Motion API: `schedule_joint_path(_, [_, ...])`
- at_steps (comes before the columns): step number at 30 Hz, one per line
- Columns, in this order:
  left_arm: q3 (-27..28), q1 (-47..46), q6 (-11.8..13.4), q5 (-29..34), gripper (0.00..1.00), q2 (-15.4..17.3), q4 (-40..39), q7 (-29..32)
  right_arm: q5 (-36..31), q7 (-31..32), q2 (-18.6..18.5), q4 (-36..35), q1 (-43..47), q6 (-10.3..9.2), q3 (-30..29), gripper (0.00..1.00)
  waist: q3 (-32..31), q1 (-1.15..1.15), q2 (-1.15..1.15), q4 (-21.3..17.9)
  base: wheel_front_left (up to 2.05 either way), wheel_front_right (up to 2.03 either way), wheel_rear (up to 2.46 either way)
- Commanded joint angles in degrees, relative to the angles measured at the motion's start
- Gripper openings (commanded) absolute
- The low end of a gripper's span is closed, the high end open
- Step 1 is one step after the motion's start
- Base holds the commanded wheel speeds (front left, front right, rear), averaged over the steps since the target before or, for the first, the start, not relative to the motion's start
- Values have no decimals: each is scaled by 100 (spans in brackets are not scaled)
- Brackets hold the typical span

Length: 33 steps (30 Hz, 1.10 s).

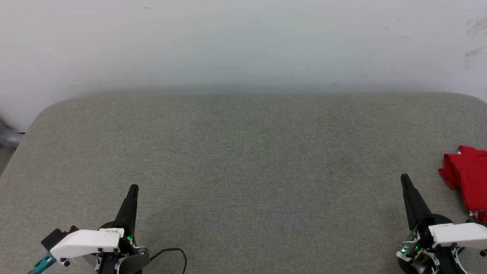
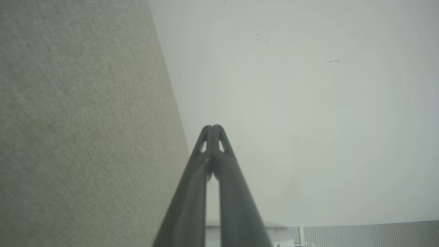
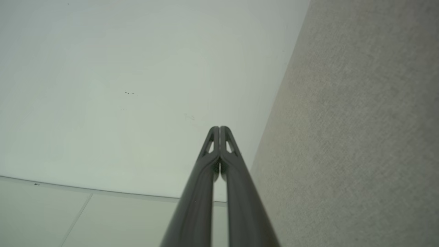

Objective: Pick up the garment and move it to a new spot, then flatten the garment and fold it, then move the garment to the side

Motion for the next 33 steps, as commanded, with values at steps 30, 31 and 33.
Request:
schedule_joint_path(30, [118, -134, -96, -533, 0, -69, 22, 160, 534, 105, 34, 174, -206, -2, -63, 0, 33, 0, 0, -23, 0, 0, 0])
schedule_joint_path(31, [117, -134, -97, -533, 0, -69, 22, 160, 534, 107, 35, 174, -207, -2, -65, 0, 33, 0, 0, -23, 0, 0, 0])
schedule_joint_path(33, [117, -134, -96, -533, 0, -69, 22, 160, 531, 111, 38, 175, -207, -2, -70, 0, 33, 0, 0, -23, 0, 0, 0])
